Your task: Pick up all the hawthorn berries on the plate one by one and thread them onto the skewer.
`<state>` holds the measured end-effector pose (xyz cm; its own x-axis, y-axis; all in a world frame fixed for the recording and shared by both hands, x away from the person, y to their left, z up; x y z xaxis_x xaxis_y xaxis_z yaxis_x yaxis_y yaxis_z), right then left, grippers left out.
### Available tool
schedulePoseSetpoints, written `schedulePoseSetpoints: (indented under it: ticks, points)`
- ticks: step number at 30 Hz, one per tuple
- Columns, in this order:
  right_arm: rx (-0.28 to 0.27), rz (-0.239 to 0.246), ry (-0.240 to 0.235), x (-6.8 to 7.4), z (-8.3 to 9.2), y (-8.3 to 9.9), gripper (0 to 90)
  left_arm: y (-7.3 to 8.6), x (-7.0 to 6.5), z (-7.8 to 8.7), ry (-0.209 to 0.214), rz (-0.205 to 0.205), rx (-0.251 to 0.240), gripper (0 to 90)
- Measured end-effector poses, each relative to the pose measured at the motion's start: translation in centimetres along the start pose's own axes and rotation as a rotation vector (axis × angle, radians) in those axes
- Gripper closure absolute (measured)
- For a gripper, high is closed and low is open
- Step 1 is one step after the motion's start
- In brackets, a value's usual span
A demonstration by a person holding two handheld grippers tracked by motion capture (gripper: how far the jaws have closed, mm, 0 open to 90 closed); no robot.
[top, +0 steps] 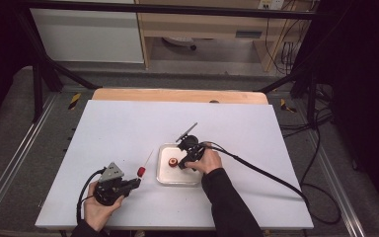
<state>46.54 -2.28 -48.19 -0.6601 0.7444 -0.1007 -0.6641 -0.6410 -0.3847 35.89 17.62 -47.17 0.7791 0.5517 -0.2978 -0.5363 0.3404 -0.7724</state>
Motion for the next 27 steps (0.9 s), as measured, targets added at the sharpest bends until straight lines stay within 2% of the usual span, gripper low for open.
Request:
schedulePoseSetpoints:
  ticks: [3,6,13,17,23,27]
  points:
    - [0.013,-0.012,-0.003,0.0,0.1,0.1,59.9,0.0,0.0,0.0,0.000,-0.002,-0.001,88.4]
    - [0.001,-0.013,-0.004,-0.1,0.3,0.1,60.0,0.0,-0.1,0.0,0.002,0.000,-0.005,88.4]
    - [-0.074,-0.060,-0.018,0.0,1.9,-0.3,60.1,-0.1,-0.2,0.0,-0.003,-0.001,-0.014,88.4]
    - [-0.125,-0.074,-0.037,0.2,2.7,-0.4,60.1,-0.2,-0.4,-0.1,-0.004,0.000,-0.019,88.4]
    - [-0.227,-0.147,-0.066,-0.1,3.7,-0.2,60.1,-0.3,-0.5,-0.2,-0.004,0.012,-0.032,88.4]
    - [-0.319,-0.202,-0.101,-0.2,4.3,-0.2,60.2,-0.3,-0.6,-0.4,-0.007,0.017,-0.033,88.4]
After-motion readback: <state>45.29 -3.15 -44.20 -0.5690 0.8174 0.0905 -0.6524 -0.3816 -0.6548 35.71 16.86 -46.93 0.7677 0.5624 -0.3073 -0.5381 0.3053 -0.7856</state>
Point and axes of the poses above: each handheld gripper's, and its own axes: z roughly backward along the jaws, y roughly out of its underside, x roughly to its left, the point moved 7 cm from there along -z, roughly forward along the jaws, and after that the axes turned 15 degrees about y, right-handed, at the moved point
